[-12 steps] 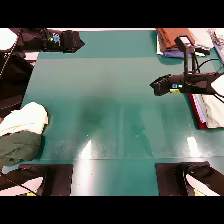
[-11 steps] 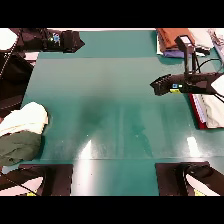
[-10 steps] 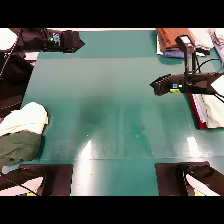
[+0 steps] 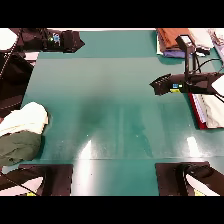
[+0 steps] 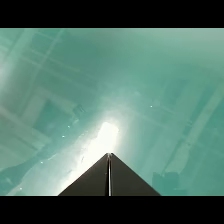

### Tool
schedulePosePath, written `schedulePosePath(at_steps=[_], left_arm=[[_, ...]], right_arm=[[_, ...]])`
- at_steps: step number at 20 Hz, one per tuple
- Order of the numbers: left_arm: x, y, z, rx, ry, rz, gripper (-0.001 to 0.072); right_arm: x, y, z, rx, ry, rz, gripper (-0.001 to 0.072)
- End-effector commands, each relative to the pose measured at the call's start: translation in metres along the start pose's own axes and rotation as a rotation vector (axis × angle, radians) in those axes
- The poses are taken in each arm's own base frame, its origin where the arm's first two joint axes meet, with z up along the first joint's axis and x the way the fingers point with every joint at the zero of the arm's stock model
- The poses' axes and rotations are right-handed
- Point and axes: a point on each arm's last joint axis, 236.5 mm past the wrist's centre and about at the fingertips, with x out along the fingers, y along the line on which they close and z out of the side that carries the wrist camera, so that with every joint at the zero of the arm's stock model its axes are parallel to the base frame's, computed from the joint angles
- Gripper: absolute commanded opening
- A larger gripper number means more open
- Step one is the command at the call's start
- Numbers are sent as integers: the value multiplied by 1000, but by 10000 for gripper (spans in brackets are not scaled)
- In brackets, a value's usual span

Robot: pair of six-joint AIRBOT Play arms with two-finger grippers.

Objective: Fold the shirts.

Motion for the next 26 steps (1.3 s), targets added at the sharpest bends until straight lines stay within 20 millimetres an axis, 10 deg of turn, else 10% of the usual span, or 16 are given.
schedulePosePath(at_steps=[1,5,9,12,13,14,15,19,23,26], left_arm=[[0,-1,0,-5,1,-3,25],[-27,38,-5,27,48,116,25],[-117,162,-31,52,188,577,24],[-149,230,-92,-72,362,744,27],[-152,248,-120,-120,425,770,155],[-152,264,-146,-162,474,788,539],[-150,280,-175,-201,516,803,718],[-141,317,-266,-263,613,828,667],[-141,327,-299,-269,644,851,660],[-144,325,-287,-282,631,862,118]], right_arm=[[0,0,-1,0,3,1,16],[0,0,-1,0,3,1,17],[0,1,-1,0,3,2,16],[0,0,0,0,0,1,17],[0,0,0,0,-1,1,16],[0,0,0,0,0,1,17],[0,0,0,0,0,1,17],[0,0,0,0,0,1,17],[0,0,0,0,-1,0,16],[0,0,3,0,-15,-1,17]])
